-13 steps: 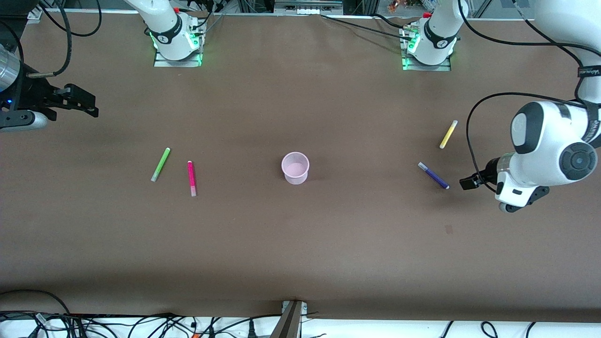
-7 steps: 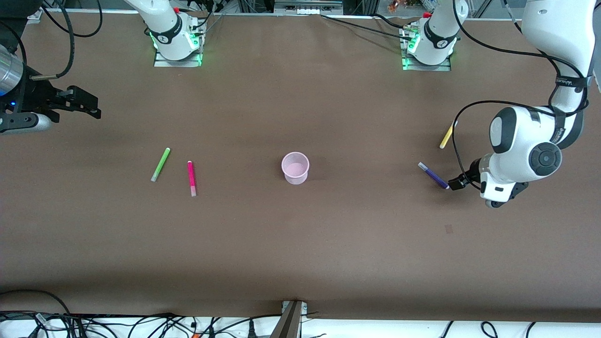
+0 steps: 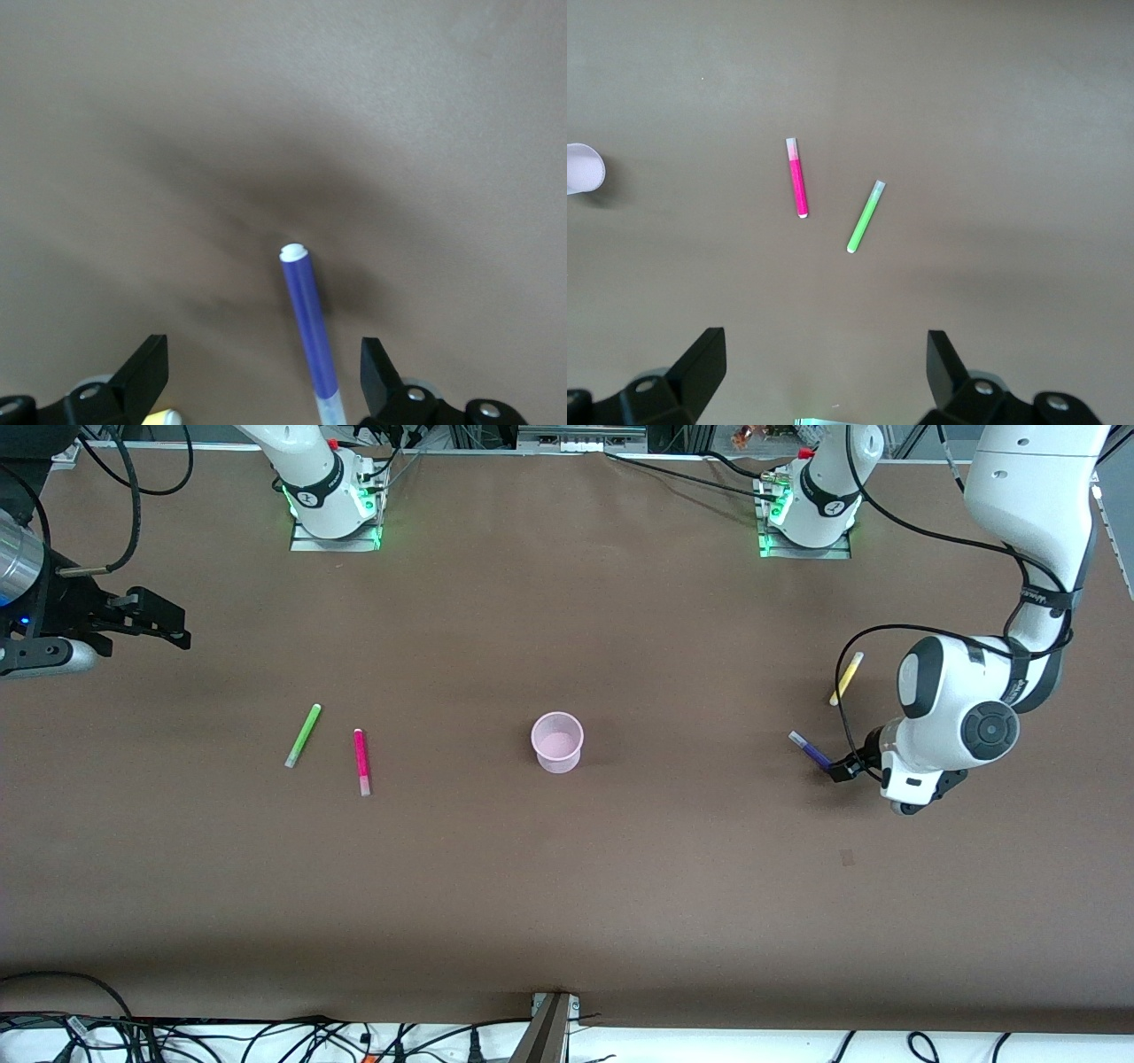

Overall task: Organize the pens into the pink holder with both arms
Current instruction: 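Lower the left gripper and close it on the blue pen, then lift the blue pen and carry it above the pink holder, then open the left gripper to drop the blue pen into the holder, then withdraw the left gripper while the right gripper reaches the magenta pen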

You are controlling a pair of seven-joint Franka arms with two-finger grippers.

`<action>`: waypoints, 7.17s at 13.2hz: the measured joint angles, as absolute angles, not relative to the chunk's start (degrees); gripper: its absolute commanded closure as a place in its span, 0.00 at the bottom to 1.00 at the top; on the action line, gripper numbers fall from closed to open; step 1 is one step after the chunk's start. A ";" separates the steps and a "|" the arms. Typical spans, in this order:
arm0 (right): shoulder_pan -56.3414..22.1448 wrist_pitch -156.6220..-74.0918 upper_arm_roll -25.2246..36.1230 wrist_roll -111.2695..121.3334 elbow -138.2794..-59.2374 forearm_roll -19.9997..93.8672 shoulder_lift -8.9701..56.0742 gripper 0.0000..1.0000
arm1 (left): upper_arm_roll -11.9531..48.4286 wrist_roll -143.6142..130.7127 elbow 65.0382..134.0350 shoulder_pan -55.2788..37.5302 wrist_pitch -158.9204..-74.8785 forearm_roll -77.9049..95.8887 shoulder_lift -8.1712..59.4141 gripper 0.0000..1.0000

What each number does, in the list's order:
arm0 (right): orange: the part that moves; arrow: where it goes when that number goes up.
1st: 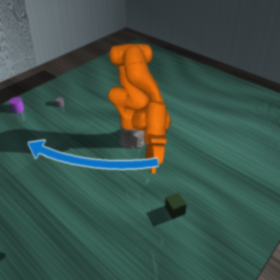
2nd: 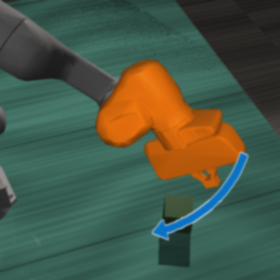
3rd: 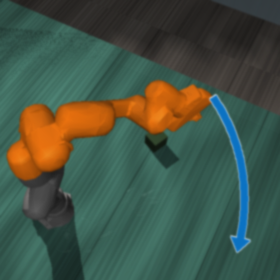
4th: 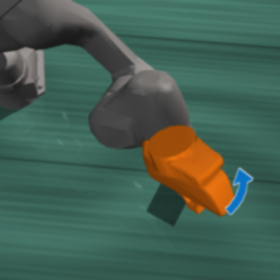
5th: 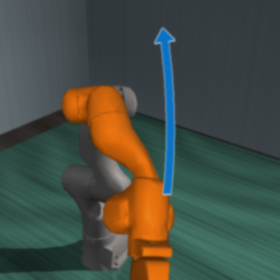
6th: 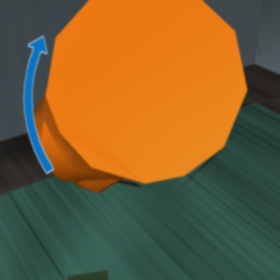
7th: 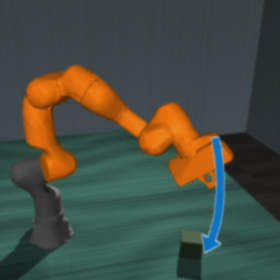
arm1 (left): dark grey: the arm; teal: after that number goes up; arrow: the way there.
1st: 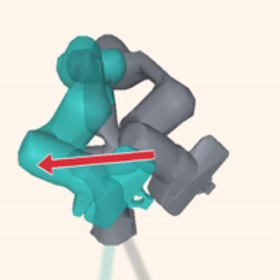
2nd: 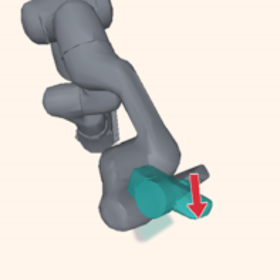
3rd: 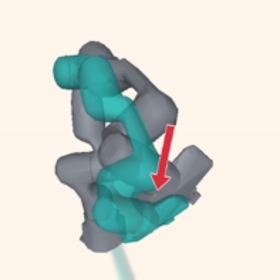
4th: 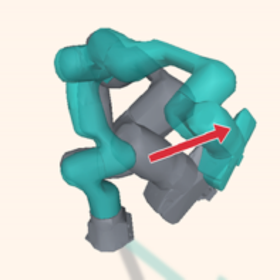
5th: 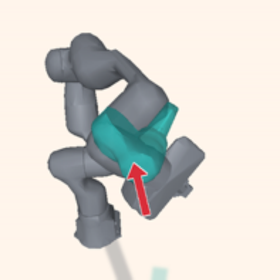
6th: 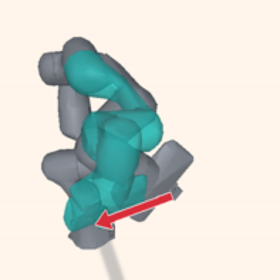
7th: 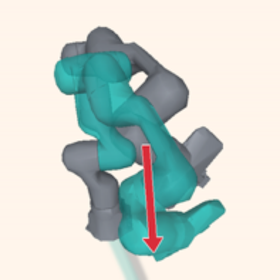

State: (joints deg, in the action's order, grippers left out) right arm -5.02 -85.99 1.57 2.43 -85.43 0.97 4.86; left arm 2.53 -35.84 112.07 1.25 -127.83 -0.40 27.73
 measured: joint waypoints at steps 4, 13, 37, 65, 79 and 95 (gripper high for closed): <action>-5.02 -85.99 1.57 2.43 -85.43 0.97 4.86 0.00 | 2.57 -36.54 112.62 0.48 -129.67 -0.40 29.52 0.38; -5.02 -86.00 1.57 2.43 -85.43 0.97 4.86 0.00 | 2.58 -36.55 112.72 0.13 -131.34 -0.40 31.61 0.53; -5.04 -86.09 1.55 2.43 -85.43 0.99 4.87 0.00 | 19.71 -92.22 90.49 -10.30 -112.24 -7.54 23.13 1.00; -4.81 -86.20 1.75 2.43 -85.56 0.98 4.89 0.00 | 7.42 -134.71 78.34 -46.39 -116.29 -46.27 43.51 1.00; -4.85 -90.50 1.62 2.49 -85.59 0.98 6.47 0.00 | 6.73 -129.89 76.20 -45.48 -116.05 -45.64 42.27 0.00; -6.29 -102.35 0.22 6.87 -96.41 -0.35 15.44 0.00 | 6.68 -41.03 75.37 -11.46 -90.05 0.71 16.74 0.00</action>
State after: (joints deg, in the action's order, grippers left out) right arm -6.29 -102.35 0.22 6.87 -96.41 -0.35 15.44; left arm 6.68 -41.03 75.37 -11.46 -90.05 0.71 16.74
